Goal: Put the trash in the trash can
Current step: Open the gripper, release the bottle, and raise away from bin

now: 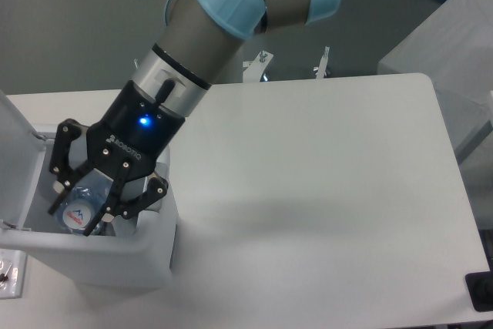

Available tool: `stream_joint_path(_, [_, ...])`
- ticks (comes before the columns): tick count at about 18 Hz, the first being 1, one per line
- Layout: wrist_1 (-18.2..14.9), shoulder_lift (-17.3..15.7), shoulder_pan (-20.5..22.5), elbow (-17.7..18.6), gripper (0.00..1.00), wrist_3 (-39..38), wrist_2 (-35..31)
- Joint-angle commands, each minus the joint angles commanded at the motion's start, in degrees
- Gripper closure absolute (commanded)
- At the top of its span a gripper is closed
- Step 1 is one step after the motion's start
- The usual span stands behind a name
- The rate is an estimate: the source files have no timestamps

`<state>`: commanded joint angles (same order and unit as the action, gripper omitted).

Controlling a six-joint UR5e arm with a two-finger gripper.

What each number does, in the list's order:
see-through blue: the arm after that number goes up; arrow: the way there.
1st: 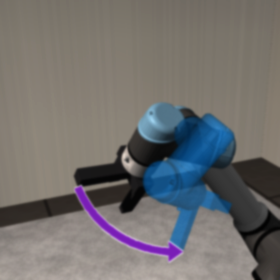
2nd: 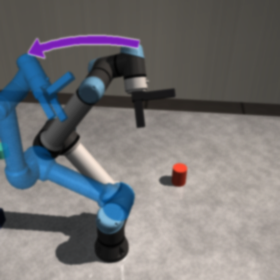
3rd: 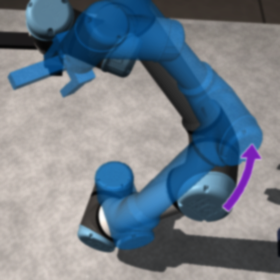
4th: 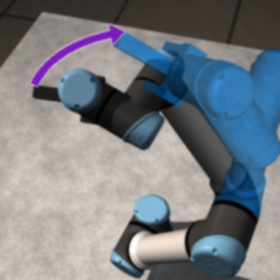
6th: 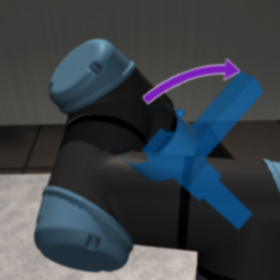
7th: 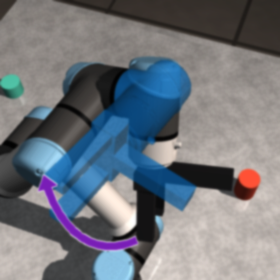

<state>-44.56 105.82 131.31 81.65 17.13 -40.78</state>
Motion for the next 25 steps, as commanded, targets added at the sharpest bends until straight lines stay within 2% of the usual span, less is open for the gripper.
stream_joint_path(3, [0.00,-0.79,0.26,1.58,0.00,0.45,0.09])
stream_joint_path(6, [0.00,-0.97,1.49,1.68,0.00,2.11,0.00])
stream_joint_path(11, [-0.17,-3.42,8.51,2.29,0.00,7.29,-0.09])
stream_joint_path(14, [-0.18,-6.94,14.84,5.97,0.00,13.69,-0.26])
stream_joint_path(17, [-0.26,-9.23,17.75,9.58,0.00,22.57,-8.23])
stream_joint_path(20, [-0.96,-8.97,19.94,10.55,0.00,28.64,-12.74])
stream_joint_path(22, [-3.93,-8.62,21.44,9.51,0.00,29.54,-15.10])
stream_joint_path(25, [-14.20,-8.00,21.62,6.96,0.00,33.64,-25.54])
